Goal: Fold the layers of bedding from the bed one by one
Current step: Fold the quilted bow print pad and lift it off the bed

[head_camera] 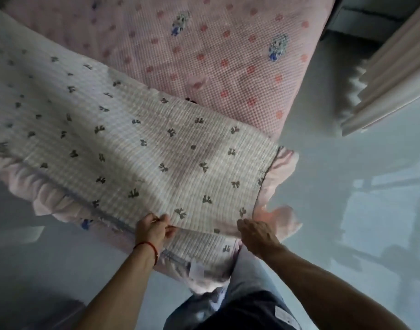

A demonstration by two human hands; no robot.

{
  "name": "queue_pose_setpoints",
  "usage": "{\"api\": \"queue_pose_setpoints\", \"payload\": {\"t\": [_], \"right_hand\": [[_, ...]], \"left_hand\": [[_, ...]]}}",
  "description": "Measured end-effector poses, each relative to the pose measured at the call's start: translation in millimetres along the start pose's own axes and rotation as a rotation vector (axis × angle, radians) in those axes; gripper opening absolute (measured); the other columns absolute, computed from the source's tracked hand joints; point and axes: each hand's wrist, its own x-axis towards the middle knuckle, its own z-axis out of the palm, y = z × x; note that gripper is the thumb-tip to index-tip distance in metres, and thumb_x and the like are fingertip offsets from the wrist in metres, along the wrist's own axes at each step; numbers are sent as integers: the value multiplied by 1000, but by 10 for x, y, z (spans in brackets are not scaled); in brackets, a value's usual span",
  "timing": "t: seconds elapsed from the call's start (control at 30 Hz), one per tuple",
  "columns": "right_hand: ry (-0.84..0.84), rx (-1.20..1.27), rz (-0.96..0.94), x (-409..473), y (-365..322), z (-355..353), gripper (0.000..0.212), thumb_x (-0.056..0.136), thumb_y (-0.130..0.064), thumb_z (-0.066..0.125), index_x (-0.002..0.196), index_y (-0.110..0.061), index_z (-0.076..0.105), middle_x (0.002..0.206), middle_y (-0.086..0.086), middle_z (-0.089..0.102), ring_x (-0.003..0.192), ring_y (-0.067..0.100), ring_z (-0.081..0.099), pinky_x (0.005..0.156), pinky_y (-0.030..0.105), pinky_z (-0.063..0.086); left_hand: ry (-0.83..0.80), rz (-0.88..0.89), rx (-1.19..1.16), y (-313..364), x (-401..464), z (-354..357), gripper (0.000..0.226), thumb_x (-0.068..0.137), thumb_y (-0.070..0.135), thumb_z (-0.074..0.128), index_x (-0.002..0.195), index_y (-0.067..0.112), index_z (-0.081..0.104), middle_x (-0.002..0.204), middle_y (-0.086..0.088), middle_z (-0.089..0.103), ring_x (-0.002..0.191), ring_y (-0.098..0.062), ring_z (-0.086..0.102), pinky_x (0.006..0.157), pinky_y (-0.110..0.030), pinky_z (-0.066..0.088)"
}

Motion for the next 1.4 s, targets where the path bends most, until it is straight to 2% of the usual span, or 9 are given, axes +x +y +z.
{"api": "queue_pose_setpoints", "payload": {"t": [0.13,0.3,0.43,0.53,0.8,0.97,1.07,1.2,1.4], "right_hand": [[12,19,-15,-30,-250,177,57,49,-8,88,96,-12,56,58,-2,61,41,21,60,32,25,35],[27,20,80,-231,-363,389,47,52,-3,89,86,-14,58,58,0,57,45,25,59,35,31,43],[140,40,154,-541,-513,590,37,69,4,65,99,-15,54,70,3,59,57,28,57,46,36,50],[297,20,198,-734,-774,649,29,79,-9,42,102,-10,58,74,4,60,60,27,55,52,33,46],[426,85,445,-973,-1200,1340,37,73,8,71,102,-10,57,78,10,57,71,34,55,56,40,47],[59,141,724,-733,-1382,2161,30,77,-2,67,95,-23,55,91,2,67,89,33,62,73,39,41],[185,553,1071,-628,-1601,2280,11,89,-24,55,97,-18,50,96,4,65,90,34,62,73,37,44],[410,1299,1450,-478,-1661,2308,56,83,-60,51,84,-7,68,73,7,71,70,30,69,71,46,60],[598,1902,1558,-413,-1402,2303,31,93,-28,73,79,-10,53,58,4,43,36,10,34,35,19,24]], "left_hand": [[12,-28,101,-81,193,-191,29,97,8,64,73,5,48,55,-13,67,48,-21,69,50,-30,54],[-65,-49,178,-225,485,-132,24,95,7,66,77,6,50,63,-16,72,59,-26,73,51,-30,55],[-198,-78,275,-432,703,-203,19,94,11,69,91,-6,62,74,-21,74,65,-29,75,67,-41,61],[-284,-76,288,-582,774,-318,17,94,10,68,88,-4,65,76,-21,74,55,-21,71,51,-30,56],[-424,-65,220,-1027,997,-533,13,96,8,64,93,-4,66,77,-18,75,57,-19,72,48,-23,55],[-354,-135,213,-1432,1389,-456,9,97,8,63,96,-1,61,68,-16,72,50,-16,69,41,-22,49],[-363,-123,208,-1535,1530,-416,11,97,11,63,92,2,62,76,-17,69,48,-13,66,42,-21,49],[-398,-128,180,-1579,1584,-462,10,98,14,63,97,4,64,85,-16,69,54,-14,69,48,-22,54],[-410,-187,-46,-1508,1572,-525,26,97,36,61,106,12,65,111,-20,69,92,-27,66,78,-34,56]]}}
